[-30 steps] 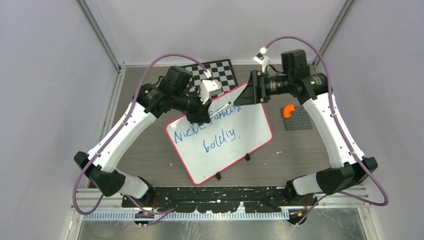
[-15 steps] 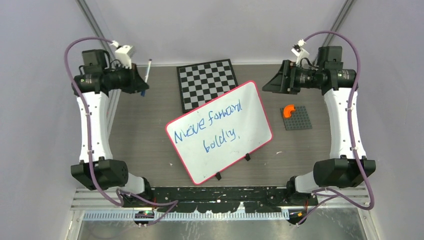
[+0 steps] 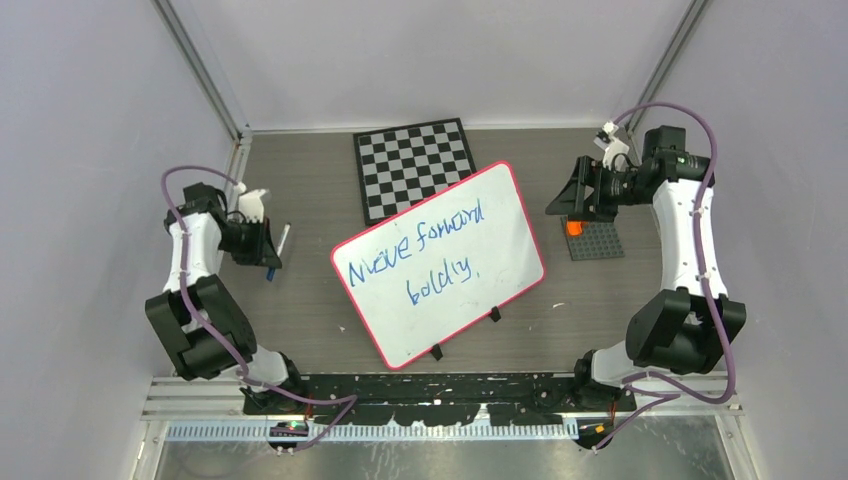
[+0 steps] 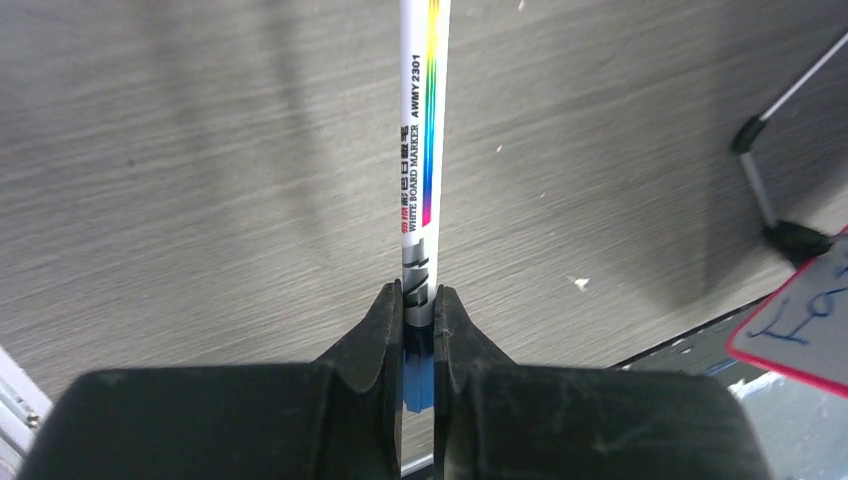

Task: Write a sentence on the whiteboard
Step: Place the whiteboard marker at the center of the board.

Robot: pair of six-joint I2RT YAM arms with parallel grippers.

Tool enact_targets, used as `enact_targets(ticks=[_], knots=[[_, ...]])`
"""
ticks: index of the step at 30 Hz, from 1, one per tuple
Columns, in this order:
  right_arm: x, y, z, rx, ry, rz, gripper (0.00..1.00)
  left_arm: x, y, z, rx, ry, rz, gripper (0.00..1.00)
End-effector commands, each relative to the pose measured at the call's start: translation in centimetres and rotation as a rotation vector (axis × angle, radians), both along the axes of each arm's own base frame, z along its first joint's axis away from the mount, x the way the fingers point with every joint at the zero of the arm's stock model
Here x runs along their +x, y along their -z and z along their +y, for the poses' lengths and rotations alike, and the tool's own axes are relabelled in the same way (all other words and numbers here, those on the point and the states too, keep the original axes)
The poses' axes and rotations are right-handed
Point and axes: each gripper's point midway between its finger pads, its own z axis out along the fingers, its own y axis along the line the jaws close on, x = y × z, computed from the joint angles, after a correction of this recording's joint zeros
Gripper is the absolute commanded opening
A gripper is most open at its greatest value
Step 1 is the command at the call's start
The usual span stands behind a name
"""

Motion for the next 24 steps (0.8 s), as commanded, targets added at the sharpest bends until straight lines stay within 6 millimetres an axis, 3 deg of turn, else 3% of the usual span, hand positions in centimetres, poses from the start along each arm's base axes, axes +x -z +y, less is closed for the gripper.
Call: enact_targets(ticks=[1,11,18,24], knots=[[-0.7,1.0,-0.4,-0.042,-0.022,-0.013,0.80,0.1,3.2,1.9,0.104,0.042,-0.002,0.00],[-1.2,2.1,-0.5,-0.047,-0.027,0.009,0.80,-1.5,9.4,2.1,0.083,0.061,0.165,0.11],[-0.9,2.2,-0.5,-0.036,-0.025,0.019,0.80,-2.6,11.5,2.3,0.088,0.086,0.226,0.23],[-0.6,2.2,-0.6,-0.033,-0.023,0.024,0.80,-3.2,11.5,1.5,0.055,0.092,0.236,0.37]])
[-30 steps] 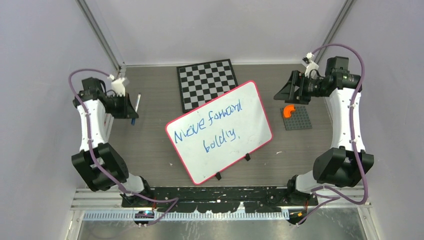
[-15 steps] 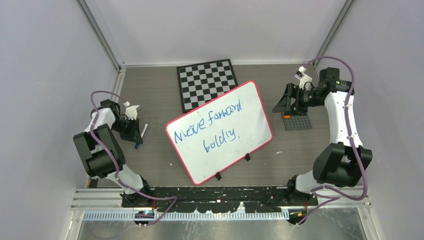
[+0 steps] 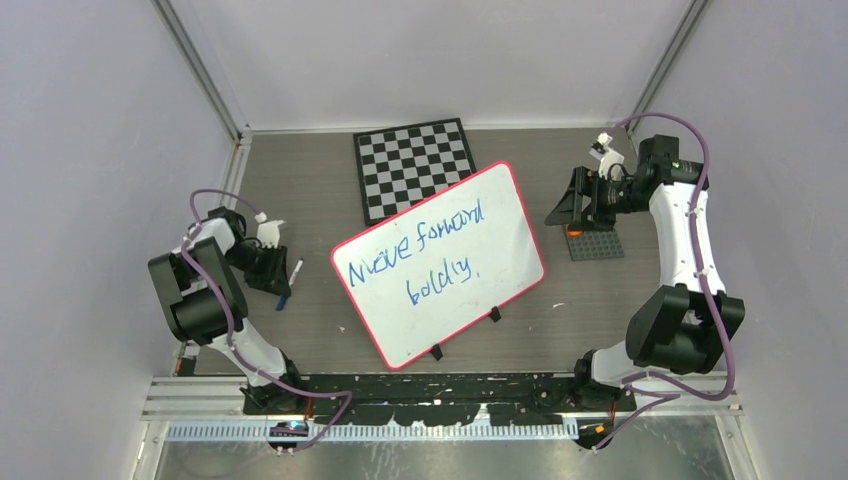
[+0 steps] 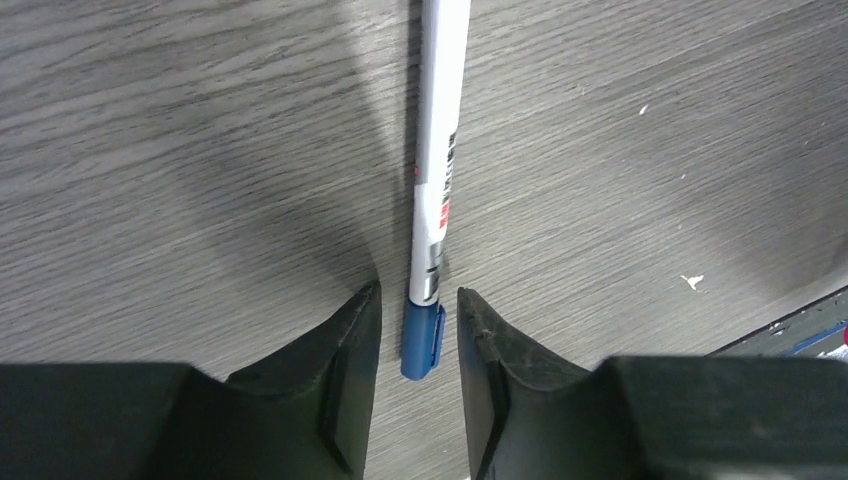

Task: Write a sentence on the whiteboard
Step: Place the whiteboard marker at the center of the board, then reset both arms

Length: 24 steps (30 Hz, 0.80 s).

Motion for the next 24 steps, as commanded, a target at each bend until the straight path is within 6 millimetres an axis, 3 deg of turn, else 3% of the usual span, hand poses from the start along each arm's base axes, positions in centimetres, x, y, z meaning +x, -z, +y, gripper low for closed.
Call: enact_targets(ticks=[1,6,9,11,13,16,24], knots=[[0.6,-0.7,-0.2,-0.002,-0.007,-0.038,0.80,-0.1,0.6,0.2,0.010,0.022,-0.011,0.38],[0.7,-1.2,-0.3,-0.007,-0.006,-0.047,0.80,0.3,-1.2,0.0,0.003,0.025,-0.039,0.48],[0.7,-1.8,-0.3,-0.012,-0.012,-0.055,0.80,1.3,-3.6,0.0,-0.007,0.023,-0.078,0.62],[0.8,-2.3,-0.4,-0.021,-0.013,-0.068,0.80,2.0,-5.4,-0.1,-0.005,0.023,-0.106,0.66],[1.0,-2.8,-0.6,-0.029,-0.010,-0.080,0.80,2.9,-7.4,-0.2,-0.007,0.025,-0.142,0.83],[1.4,-3.6,-0.9,-0.044,-0.006,-0.101,0.80,4.4,-11.1,-0.9,-0.039,0.032,-0.214,0.99],[2.9,-6.6,-3.6,-0.101,0.067,-0.187,0.81,9.2,-22.3,-1.1,-0.056,-0.082,-0.502,1.00]])
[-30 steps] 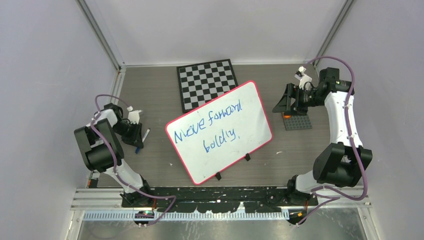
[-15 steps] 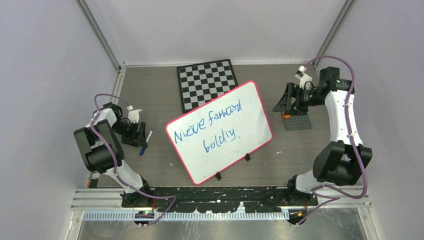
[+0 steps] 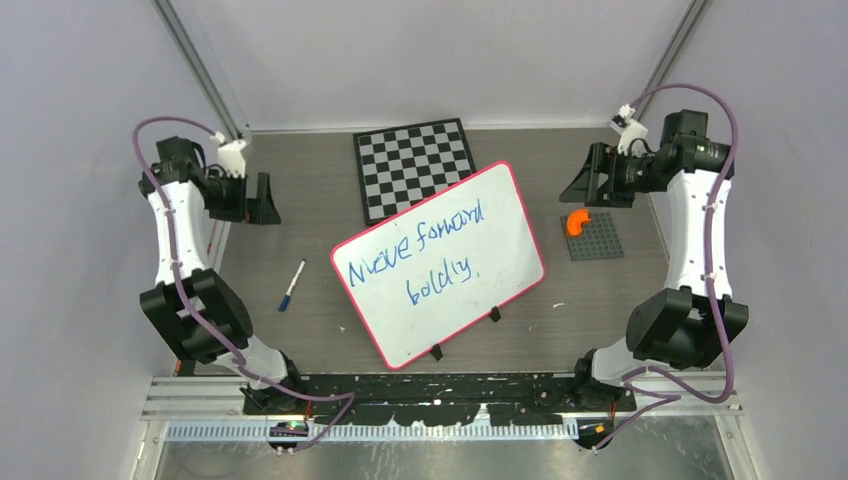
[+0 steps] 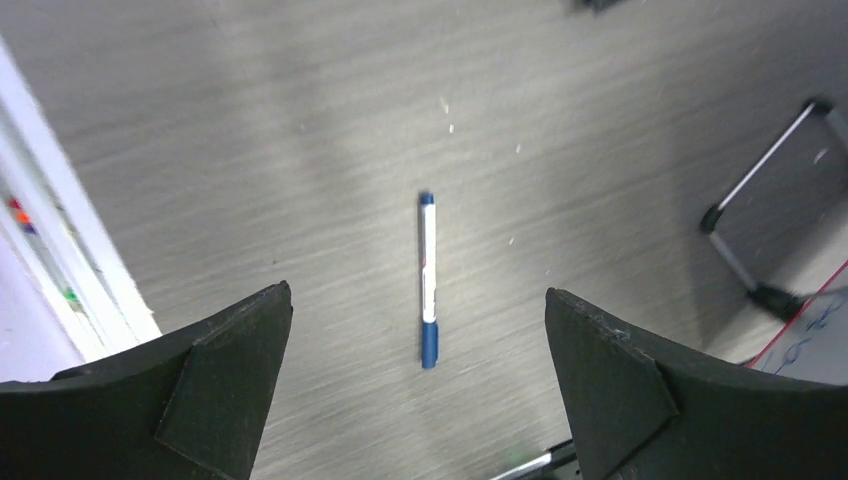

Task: Write a sentence on the whiteboard
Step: Reset both arms

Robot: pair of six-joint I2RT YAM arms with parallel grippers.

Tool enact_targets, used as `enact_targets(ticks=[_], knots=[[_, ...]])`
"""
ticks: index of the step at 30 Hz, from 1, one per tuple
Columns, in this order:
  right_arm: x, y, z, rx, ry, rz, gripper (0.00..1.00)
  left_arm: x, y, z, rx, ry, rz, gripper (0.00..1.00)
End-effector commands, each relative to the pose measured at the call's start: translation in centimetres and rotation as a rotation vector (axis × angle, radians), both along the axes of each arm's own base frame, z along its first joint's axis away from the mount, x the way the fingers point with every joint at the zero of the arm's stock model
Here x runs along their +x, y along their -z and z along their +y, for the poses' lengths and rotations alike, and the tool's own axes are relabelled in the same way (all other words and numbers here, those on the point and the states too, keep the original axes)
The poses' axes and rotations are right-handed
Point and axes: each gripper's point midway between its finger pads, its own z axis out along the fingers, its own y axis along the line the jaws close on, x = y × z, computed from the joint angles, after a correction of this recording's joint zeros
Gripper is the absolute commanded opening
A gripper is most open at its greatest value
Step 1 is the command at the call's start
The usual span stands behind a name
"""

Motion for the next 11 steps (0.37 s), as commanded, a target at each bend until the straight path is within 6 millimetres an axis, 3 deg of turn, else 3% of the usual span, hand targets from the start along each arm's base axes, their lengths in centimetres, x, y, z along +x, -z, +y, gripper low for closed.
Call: enact_targets(ticks=[1,4,11], knots=[[1.0,-2.7,-2.5,-0.041,0.059,-0.085,0.81,1.2,-7.2,-1.4,-0.064,-0.059,-0.167,1.00],[1.4,-3.8,-4.3,-0.039,0.108,-0.111,0.81,1.7,-9.2,-1.5,-0.072,-0.091,-0.229,1.00],[1.6,-3.8,-6.8,-0.023,0.175,-0.113,0.81,1.7,-8.8,-1.1,-0.062,-0.156,-0.242,1.00]])
